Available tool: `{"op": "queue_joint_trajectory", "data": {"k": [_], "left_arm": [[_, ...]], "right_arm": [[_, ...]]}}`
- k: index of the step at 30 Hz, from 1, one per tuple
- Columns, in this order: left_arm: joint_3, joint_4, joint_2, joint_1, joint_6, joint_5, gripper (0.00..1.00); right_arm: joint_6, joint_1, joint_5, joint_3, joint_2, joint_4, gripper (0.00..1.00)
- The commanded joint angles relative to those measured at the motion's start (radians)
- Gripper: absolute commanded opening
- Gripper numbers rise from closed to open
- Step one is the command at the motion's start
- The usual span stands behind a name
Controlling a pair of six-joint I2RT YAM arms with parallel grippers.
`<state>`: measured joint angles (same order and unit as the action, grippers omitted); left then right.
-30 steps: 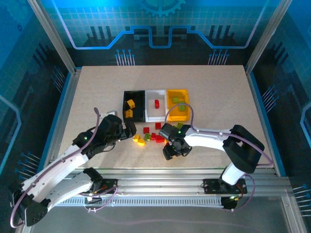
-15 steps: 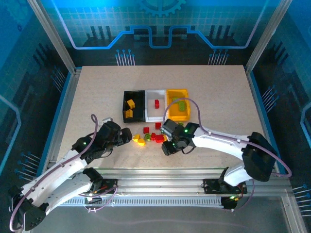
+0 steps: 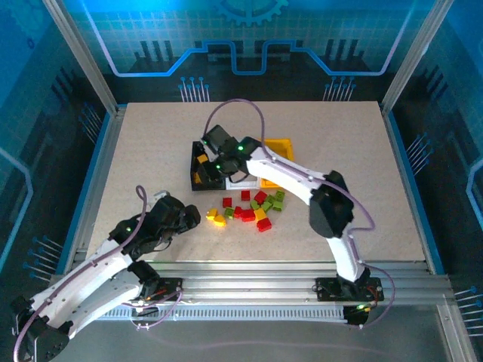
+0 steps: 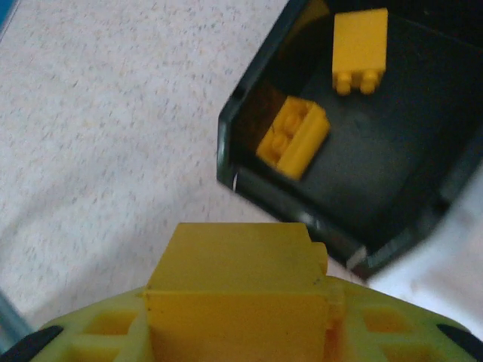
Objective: Sort the legos into containers by color
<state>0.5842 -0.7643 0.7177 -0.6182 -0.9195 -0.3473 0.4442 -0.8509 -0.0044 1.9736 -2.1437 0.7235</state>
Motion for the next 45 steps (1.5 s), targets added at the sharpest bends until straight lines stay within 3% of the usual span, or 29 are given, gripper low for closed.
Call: {"op": "queue_joint_trajectory", "data": {"k": [1,6,12,24,29,34,45], "left_arm": [[-0.014,-0.029,-0.02,-0.003,-0.024,0.015,0.99],[-0.008,-0.041,-0.03,-0.003,-0.009,0.024,0.99],[-0.007,-0.044,-0.05,-0.003,0.001,0.035,0.99],[-0.003,0.027,-0.017,-0.002,0.014,0.06,0.99],[-0.009,0.06,0.035,-0.002,0.011,0.071,0.99],[-0.014,0.078,0.056,-0.002,0.003,0.074,0.99],[-0.023,0.078,0.062,-0.002,-0.003,0.069,0.99]], "right_arm": [[0.008,0.024,-0.002,0.161,-0.122,0.096,0.48],[0.008,0.032,-0.005,0.315,-0.22,0.111,0.69],[0.004,0.036,0.017,0.258,-0.104,0.085,0.75],[0.123,0.04,0.121,-0.6,0.498,-0.069,0.76],[0.164,0.039,0.155,-0.852,0.624,-0.041,0.77],[0.174,0.036,0.146,-0.948,0.593,-0.047,0.78],[0.152,-0.004,0.132,-0.932,0.446,-0.095,0.75]]}}
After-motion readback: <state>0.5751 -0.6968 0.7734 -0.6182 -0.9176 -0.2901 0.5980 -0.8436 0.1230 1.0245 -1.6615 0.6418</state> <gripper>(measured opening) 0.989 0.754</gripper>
